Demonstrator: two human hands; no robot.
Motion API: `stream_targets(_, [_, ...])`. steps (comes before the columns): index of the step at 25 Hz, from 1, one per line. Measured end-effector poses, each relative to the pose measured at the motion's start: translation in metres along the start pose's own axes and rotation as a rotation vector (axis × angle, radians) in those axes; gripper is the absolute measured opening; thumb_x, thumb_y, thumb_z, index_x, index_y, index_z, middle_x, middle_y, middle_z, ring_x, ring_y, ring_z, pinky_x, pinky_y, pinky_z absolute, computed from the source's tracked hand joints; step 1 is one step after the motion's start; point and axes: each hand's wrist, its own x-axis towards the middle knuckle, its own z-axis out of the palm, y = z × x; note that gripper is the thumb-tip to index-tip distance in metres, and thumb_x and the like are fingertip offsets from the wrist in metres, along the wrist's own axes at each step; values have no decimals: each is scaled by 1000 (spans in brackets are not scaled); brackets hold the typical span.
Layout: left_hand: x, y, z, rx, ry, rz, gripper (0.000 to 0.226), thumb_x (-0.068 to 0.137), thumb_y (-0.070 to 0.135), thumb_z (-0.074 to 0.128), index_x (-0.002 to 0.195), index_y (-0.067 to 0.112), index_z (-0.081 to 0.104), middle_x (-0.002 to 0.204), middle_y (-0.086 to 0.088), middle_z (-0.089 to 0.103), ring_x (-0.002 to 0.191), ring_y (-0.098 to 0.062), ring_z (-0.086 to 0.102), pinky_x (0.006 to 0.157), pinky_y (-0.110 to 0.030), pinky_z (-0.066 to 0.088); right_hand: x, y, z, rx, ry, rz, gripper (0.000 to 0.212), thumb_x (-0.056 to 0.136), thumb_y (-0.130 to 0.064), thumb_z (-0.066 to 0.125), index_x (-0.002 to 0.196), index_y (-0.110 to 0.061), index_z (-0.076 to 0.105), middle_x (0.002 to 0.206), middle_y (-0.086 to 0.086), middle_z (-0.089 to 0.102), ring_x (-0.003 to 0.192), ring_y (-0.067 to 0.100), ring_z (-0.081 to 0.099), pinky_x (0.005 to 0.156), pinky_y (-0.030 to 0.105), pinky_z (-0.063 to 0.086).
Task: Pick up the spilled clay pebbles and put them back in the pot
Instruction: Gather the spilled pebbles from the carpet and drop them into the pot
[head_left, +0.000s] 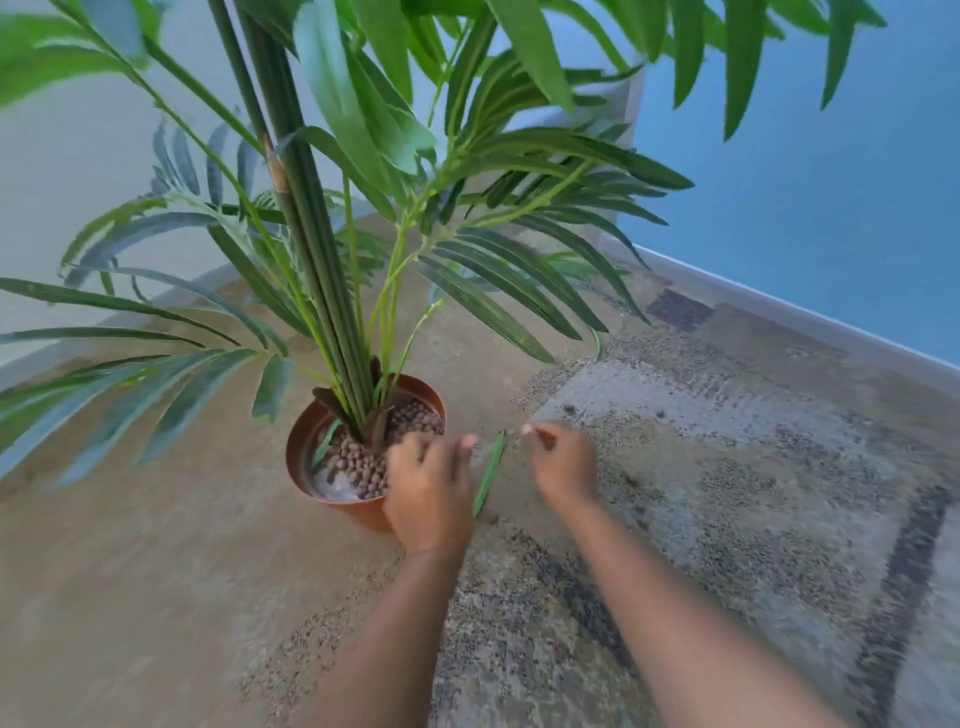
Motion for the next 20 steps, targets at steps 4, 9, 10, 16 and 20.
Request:
stream_targets(4, [-47,-7,53,56,-393,6,27,90,30,65,109,12,69,107,-5,69,95,-22,64,71,-35,57,3,72,-40,-212,95,234,14,92,-19,63,102,-17,73,103,5,71,60,2,53,45,7,33])
stream_targets(9, [-51,-30,81,192,-657,-240,74,95,38,55,154,27,13,163,-3,11,147,-28,22,116,-45,28,-11,135,-61,-628,41,184,52,89,-49,58,134,-22,50,146,4,43,136,28,33,111,43,31])
stream_targets(10, [-49,-35,89,196,-707,-241,75,96,38,53,154,31,7,164,-1,2,149,-28,11,119,-48,20,-10,140,-59,-645,-20,163,66,90,-55,51,144,-20,36,156,4,28,144,29,20,116,45,17])
stream_targets(16, [-52,-33,111,123,-686,-157,34,92,16,59,126,14,59,138,-12,56,111,-27,65,83,-39,60,-1,129,-32,-554,-257,-5,73,92,-54,44,152,-24,14,161,-3,4,148,25,-5,117,50,2])
stream_targets(20, [-59,-26,103,183,-612,-136,19,89,14,65,102,1,72,115,-13,67,97,-26,64,82,-39,59,0,111,-19,-544,-292,-106,56,97,-38,49,148,-24,30,157,1,26,147,26,12,117,47,12])
